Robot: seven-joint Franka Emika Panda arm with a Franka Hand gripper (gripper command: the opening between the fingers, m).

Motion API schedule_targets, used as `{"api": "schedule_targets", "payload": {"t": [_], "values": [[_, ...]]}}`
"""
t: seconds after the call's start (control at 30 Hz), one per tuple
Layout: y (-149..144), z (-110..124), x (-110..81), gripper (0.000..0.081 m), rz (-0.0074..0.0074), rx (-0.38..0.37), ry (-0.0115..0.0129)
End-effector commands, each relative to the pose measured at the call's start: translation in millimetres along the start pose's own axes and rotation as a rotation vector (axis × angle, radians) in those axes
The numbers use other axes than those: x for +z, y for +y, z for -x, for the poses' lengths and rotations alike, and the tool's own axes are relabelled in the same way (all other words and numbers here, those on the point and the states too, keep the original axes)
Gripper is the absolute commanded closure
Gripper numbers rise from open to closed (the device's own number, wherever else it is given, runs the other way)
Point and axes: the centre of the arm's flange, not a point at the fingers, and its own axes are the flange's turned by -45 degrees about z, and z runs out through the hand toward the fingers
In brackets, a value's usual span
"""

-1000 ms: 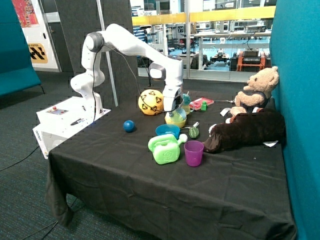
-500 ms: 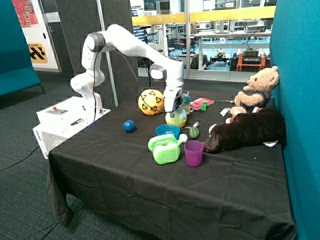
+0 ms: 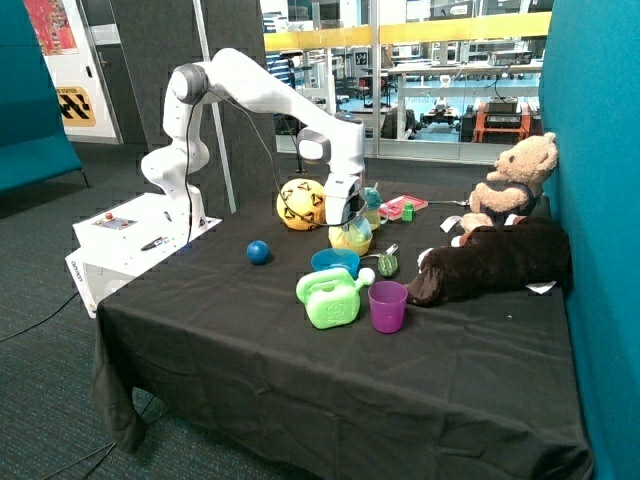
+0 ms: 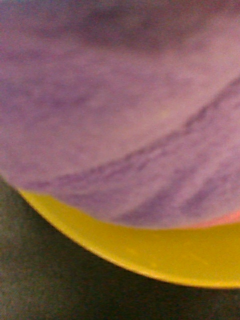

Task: Sort the balls from left to right in order of size

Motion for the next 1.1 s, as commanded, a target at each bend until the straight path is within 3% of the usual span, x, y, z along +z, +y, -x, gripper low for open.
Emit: {"api": "schedule_targets", "payload": {"t": [0.0, 1.07], "values": [[6.0, 5.9, -2.1, 0.0808, -0.0016, -0.003, 0.0048], [-7.2, -6.9, -39.0, 0.0808, -0.0014, -0.054, 0.0049]]}}
